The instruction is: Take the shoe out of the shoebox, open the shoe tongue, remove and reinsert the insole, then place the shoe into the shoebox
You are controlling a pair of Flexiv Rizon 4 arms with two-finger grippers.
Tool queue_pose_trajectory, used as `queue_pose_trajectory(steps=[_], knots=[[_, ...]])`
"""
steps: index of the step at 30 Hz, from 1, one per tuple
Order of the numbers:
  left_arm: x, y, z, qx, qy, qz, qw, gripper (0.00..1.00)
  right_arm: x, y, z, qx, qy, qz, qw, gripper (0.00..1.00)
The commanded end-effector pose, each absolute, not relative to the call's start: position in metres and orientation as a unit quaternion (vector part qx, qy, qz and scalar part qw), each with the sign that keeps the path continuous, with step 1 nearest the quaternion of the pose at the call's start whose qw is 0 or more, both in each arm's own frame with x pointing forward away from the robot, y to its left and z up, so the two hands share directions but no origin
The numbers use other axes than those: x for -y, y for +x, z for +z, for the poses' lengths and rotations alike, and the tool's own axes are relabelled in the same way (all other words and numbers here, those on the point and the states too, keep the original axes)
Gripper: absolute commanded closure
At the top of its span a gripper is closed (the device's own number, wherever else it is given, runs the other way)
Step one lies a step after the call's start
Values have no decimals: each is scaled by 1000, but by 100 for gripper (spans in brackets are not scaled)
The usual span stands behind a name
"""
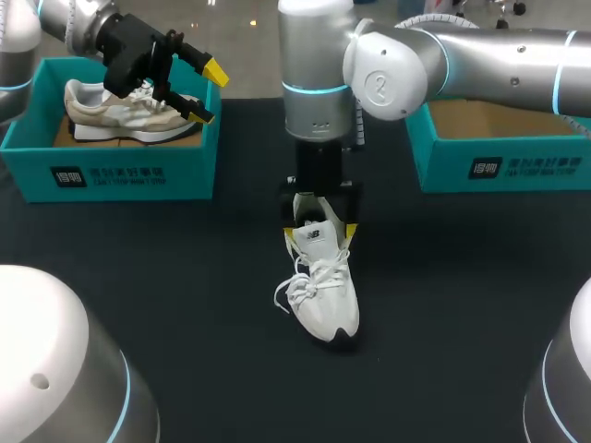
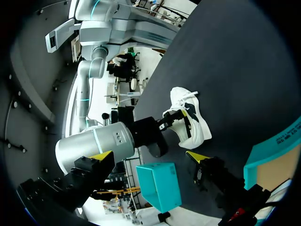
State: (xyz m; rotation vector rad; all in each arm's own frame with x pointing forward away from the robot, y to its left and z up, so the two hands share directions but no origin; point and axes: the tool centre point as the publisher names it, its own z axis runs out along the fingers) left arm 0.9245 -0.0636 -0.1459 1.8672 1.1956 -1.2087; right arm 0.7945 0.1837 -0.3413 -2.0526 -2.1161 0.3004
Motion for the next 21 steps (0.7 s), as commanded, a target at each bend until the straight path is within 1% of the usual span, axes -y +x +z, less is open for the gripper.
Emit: queue_pose_trajectory(steps=[1,9,21], knots=[[63,924,-145,-451,706,-455,302,0,-182,791,-337,712,-691,96,86,0],[63,924,-145,-451,706,-455,302,0,-182,790,-324,712,-694,83,73,0],[63,924,-145,-451,706,-455,302,0,-182,782,-290,712,-698,52,42,0]])
